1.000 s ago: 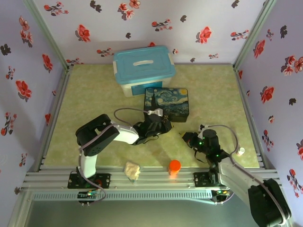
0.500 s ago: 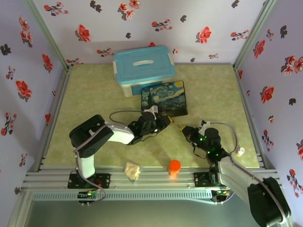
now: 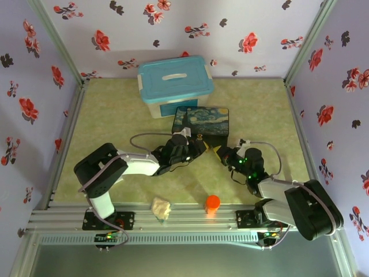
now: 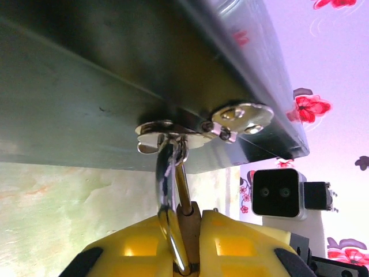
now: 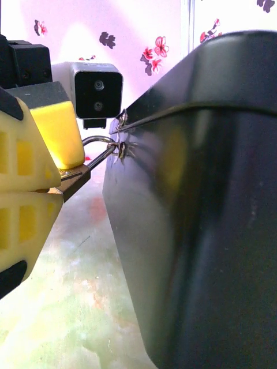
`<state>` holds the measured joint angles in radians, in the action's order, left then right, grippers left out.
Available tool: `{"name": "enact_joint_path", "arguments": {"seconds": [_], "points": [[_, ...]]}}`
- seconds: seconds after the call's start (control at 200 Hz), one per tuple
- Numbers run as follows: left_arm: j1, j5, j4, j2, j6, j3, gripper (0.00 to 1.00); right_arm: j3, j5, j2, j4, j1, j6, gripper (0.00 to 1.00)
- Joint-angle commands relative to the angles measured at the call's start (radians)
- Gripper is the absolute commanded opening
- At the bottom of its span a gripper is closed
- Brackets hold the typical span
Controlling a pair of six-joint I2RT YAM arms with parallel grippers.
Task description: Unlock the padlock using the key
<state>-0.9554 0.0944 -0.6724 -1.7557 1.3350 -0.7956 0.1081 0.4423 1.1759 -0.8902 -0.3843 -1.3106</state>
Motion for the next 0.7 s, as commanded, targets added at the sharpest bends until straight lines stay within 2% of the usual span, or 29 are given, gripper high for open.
{"name": "enact_joint_path", "arguments": {"seconds": [0.0, 0.11, 0.38, 0.695], "points": [[0.017, 0.017, -0.157, 0.026, 0.052, -0.007, 0.0, 0.015, 0.015, -0.058, 0.015, -0.002, 0.004, 0.0], [0.018, 0.01, -0.165, 0.047, 0.064, -0.005, 0.0, 0.007, 0.018, -0.126, 0.103, -0.001, 0.018, 0.0], [0.026, -0.047, -0.159, 0.079, 0.053, 0.0, 0.0, -0.004, 0.027, -0.207, 0.176, -0.002, 0.005, 0.0], [0.026, -0.033, -0.179, 0.053, 0.081, -0.013, 0.0, 0.005, 0.033, -0.158, 0.066, -0.001, -0.035, 0.0]]}}
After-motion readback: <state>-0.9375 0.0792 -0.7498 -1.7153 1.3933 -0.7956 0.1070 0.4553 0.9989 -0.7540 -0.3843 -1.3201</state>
